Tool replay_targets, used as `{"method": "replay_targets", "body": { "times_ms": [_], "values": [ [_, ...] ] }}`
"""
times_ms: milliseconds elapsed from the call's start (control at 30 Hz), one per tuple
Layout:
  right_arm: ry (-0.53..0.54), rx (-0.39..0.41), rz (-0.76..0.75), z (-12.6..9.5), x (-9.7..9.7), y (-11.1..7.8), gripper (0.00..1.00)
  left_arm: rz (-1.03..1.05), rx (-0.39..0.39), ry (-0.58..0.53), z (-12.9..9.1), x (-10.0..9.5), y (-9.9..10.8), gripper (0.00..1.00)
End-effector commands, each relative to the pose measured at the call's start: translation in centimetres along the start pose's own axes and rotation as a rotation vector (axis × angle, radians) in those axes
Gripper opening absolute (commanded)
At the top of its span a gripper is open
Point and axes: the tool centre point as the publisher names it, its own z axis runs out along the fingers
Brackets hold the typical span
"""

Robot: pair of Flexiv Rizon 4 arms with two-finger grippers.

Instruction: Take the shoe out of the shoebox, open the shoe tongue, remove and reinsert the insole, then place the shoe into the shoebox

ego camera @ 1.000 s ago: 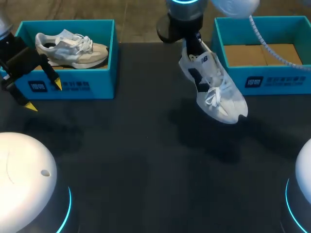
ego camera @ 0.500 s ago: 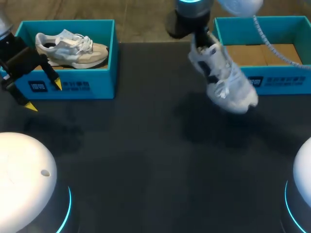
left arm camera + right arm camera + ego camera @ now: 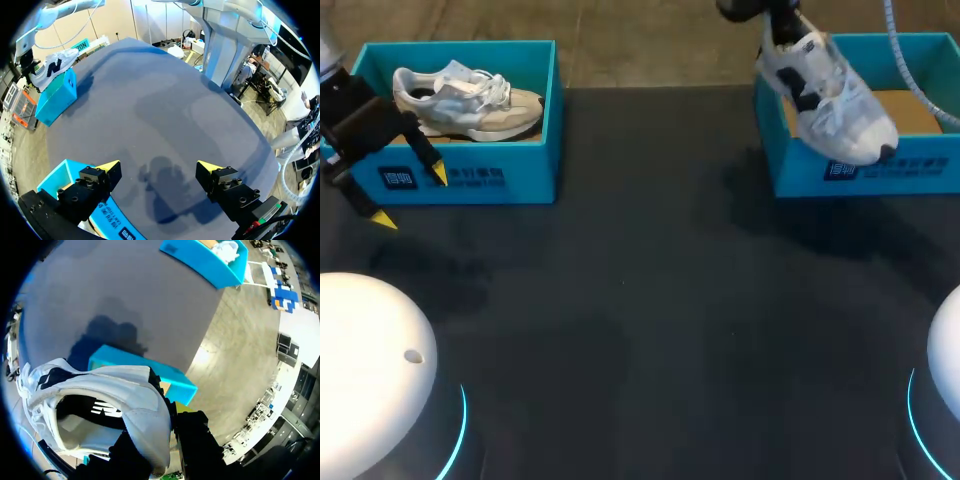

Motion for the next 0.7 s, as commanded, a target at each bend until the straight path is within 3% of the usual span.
{"method": "replay_targets", "body": {
  "times_ms": [33, 267, 333, 367, 700],
  "values": [
    [0.040, -0.012, 0.000, 0.3, -1.4, -2.3, 0.00, 0.000, -0.003, 0.000, 0.0, 0.1, 0.0, 1.00],
    [0.061, 0.019, 0.061, -0.4, -2.1, -6.0, 0.00, 0.000, -0.003, 0.000, 0.0, 0.1, 0.0, 1.00],
    [0.134, 0.028, 0.146, 0.0, -2.0, -6.9, 0.00, 0.000, -0.003, 0.000, 0.0, 0.1, 0.0, 1.00],
    [0.140, 0.014, 0.199, 0.3, -1.9, -7.0, 0.00, 0.000, -0.003, 0.000, 0.0, 0.1, 0.0, 1.00],
    [0.140, 0.014, 0.199, 0.3, -1.9, -7.0, 0.00, 0.000, -0.003, 0.000, 0.0, 0.1, 0.0, 1.00]
  ]
}}
